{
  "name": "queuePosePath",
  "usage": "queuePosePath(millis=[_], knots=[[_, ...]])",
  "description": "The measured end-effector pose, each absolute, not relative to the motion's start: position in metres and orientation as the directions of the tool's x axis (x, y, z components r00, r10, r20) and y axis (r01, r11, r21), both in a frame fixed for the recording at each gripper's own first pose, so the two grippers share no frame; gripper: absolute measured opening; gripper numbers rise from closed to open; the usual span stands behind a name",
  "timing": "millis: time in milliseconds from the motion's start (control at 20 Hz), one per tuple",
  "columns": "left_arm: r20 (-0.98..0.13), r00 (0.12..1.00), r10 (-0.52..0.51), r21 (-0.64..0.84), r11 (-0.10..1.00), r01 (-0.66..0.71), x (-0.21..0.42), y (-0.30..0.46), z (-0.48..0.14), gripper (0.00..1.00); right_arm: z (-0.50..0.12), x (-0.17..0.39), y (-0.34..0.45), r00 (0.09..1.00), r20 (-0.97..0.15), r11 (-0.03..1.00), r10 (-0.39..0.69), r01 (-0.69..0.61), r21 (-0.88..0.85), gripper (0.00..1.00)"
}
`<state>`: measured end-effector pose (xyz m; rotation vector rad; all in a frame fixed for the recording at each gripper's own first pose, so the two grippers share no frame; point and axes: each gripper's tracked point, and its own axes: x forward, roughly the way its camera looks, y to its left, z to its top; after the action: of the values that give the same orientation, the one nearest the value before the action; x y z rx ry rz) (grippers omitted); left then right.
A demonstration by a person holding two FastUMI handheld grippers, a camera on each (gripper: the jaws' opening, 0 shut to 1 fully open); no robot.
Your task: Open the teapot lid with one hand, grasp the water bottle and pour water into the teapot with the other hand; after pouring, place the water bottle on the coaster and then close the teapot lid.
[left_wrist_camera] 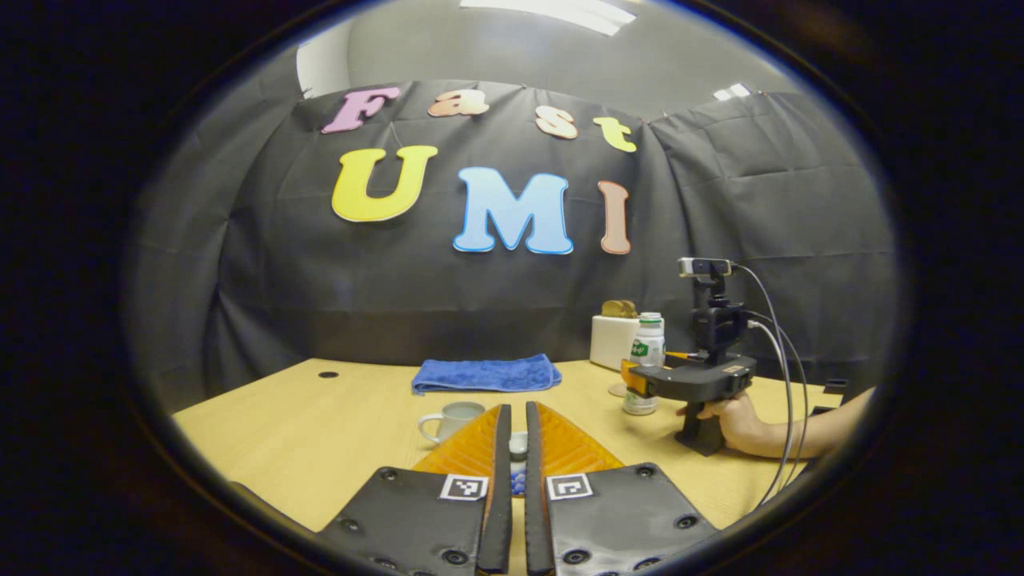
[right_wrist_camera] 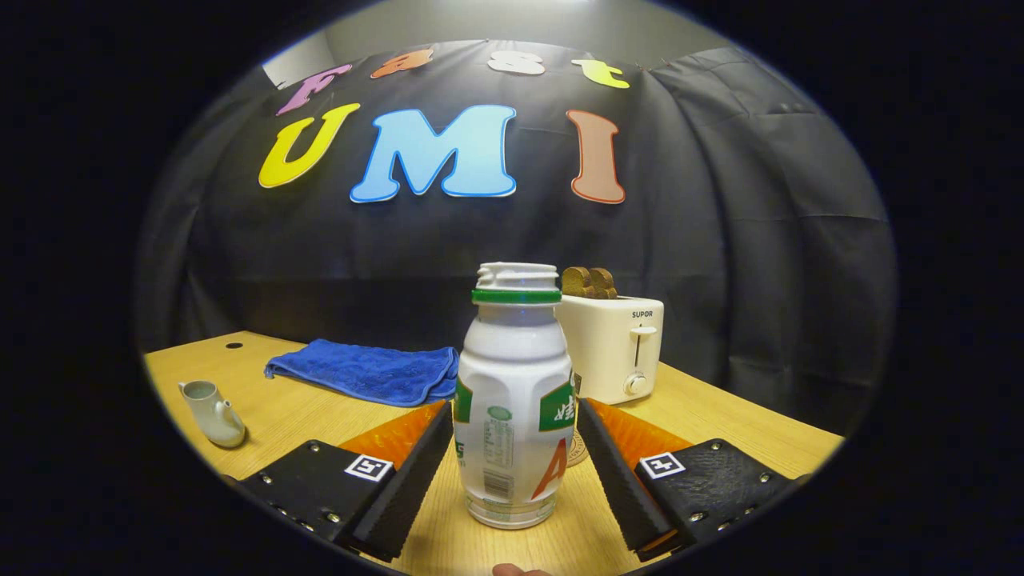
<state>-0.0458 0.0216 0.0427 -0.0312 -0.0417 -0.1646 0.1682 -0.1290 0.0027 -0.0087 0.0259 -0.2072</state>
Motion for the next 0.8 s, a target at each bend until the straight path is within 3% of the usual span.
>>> queuePosePath(millis=[250, 300, 350, 400, 500, 550, 600, 650, 800], knots=[[0.064, 0.983, -0.170, 0.008, 0.985, 0.170, -0.055, 0.016, 0.049, 0.17, 0.005, 0.168, -0.125, 0.982, -0.036, 0.982, -0.186, 0.187, -0.002, 0.95], [0.061, 0.983, -0.173, 0.007, 0.985, 0.173, -0.054, 0.016, 0.046, 0.13, 0.002, 0.173, -0.128, 0.981, -0.035, 0.982, -0.190, 0.190, 0.000, 0.73], [0.054, 0.983, -0.177, 0.002, 0.984, 0.177, -0.054, 0.015, 0.044, 0.17, 0.003, 0.173, -0.129, 0.982, -0.031, 0.982, -0.189, 0.189, 0.001, 0.73], [0.046, 0.982, -0.182, -0.007, 0.983, 0.182, -0.053, 0.014, 0.041, 0.13, 0.003, 0.174, -0.128, 0.983, -0.030, 0.983, -0.183, 0.183, -0.002, 0.73], [0.039, 0.981, -0.190, -0.024, 0.981, 0.191, -0.056, 0.014, 0.040, 0.17, 0.003, 0.173, -0.131, 0.981, -0.033, 0.981, -0.193, 0.192, -0.032, 0.70], [0.042, 0.981, -0.192, -0.027, 0.981, 0.193, -0.059, 0.014, 0.041, 0.13, 0.004, 0.172, -0.130, 0.981, -0.038, 0.980, -0.193, 0.190, -0.054, 0.70], [0.048, 0.980, -0.193, -0.026, 0.981, 0.195, -0.062, 0.015, 0.043, 0.17, 0.007, 0.168, -0.125, 0.983, -0.037, 0.981, -0.181, 0.178, -0.073, 0.70], [0.054, 0.980, -0.194, -0.024, 0.980, 0.196, -0.066, 0.016, 0.045, 0.13, 0.013, 0.165, -0.119, 0.986, -0.034, 0.983, -0.161, 0.158, -0.090, 0.71], [0.063, 0.978, -0.200, -0.026, 0.979, 0.202, -0.078, 0.018, 0.044, 0.13, 0.027, 0.158, -0.093, 0.994, -0.037, 0.980, -0.098, 0.091, -0.176, 0.70]])
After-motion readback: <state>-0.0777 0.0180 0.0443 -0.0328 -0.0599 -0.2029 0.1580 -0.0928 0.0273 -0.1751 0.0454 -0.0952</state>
